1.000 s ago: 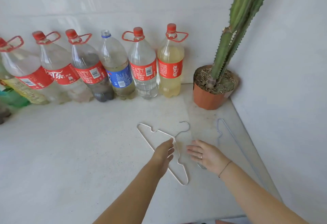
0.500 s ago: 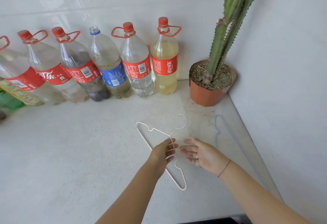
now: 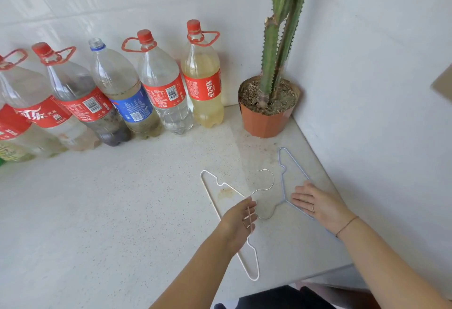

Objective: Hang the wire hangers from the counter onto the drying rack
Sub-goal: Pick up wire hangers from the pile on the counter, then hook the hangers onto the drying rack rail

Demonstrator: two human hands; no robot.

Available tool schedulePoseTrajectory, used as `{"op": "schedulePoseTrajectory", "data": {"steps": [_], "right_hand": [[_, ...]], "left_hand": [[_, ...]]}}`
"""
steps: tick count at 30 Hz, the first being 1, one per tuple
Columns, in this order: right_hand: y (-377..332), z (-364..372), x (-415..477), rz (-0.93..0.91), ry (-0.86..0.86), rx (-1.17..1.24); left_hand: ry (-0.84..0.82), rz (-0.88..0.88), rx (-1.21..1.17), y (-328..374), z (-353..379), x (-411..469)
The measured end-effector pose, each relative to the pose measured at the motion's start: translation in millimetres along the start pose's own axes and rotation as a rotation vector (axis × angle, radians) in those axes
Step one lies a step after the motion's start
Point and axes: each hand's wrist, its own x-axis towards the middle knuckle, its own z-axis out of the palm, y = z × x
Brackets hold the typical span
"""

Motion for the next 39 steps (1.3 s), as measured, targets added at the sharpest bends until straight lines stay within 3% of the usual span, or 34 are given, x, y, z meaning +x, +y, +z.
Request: {"op": "schedulePoseTrajectory", "data": {"steps": [11, 16, 24, 39], "right_hand": [[-10.0, 17.1, -8.5, 0.005, 0.018, -0.130], [-12.8, 34.6, -15.5, -0.090, -0.067, 0.034], [-56.6, 108.2, -55.3, -0.151, -0.422, 0.186], [-144.2, 350.1, -215.4, -0.182, -1.204, -0.014]], "left_hand": [[-0.038, 0.008, -0.157, 7.8, -3.7, -13.5], [-0.131, 0.093, -0.226, 23.8, -7.5, -39.7], [-0.114, 0.347, -0.253, 60.3, -36.9, -109.1], [0.332, 0.930, -0.318, 110.6, -158.3, -339.7]]}}
